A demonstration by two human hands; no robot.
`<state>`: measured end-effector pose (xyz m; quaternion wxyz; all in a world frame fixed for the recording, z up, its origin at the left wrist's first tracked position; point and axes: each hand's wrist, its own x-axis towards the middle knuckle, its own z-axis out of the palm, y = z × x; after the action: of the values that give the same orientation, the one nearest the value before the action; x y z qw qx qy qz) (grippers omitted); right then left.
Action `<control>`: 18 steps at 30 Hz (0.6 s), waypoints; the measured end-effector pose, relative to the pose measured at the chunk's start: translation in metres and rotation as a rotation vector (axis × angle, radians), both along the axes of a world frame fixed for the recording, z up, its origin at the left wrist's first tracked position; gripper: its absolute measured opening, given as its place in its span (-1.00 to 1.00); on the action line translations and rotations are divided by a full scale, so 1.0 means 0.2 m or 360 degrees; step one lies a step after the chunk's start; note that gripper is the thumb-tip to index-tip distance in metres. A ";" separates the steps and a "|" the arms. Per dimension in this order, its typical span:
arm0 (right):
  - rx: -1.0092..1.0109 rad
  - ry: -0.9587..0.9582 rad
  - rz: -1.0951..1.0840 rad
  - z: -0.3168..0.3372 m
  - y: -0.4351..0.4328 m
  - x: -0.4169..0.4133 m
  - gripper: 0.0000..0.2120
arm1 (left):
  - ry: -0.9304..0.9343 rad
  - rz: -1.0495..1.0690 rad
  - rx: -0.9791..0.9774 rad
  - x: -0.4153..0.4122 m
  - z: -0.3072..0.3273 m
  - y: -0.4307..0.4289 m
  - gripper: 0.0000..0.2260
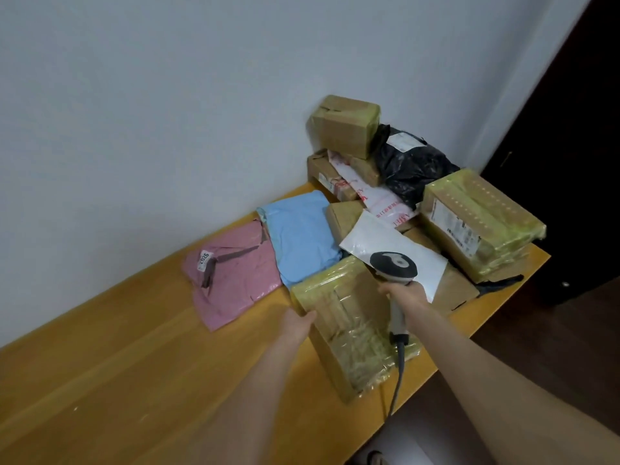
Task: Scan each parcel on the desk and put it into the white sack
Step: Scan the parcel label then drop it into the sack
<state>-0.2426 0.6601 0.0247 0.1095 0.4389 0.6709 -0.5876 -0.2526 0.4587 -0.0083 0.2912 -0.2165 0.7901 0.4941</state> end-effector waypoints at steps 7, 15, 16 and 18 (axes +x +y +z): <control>-0.0288 0.0019 0.0085 -0.03 0.03 -0.02 -0.63 | -0.0216 0.0585 0.0257 0.03 -0.07 0.04 -0.55; -0.0508 0.0213 0.0287 0.11 -0.17 0.00 -0.79 | 0.0131 0.0823 0.0228 0.08 0.10 -0.18 -0.69; -0.0549 0.0206 0.0315 0.13 -0.20 0.01 -0.81 | 0.0184 0.0821 0.0202 0.10 0.11 -0.21 -0.67; -0.0661 0.0151 0.0365 0.13 -0.26 0.03 -0.78 | 0.0221 0.0862 0.0165 0.15 0.10 -0.28 -0.55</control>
<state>-0.2357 0.6077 0.0502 0.2317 0.2998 0.5856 -0.7165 -0.2218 0.4029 0.0123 0.1044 -0.3700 0.6953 0.6073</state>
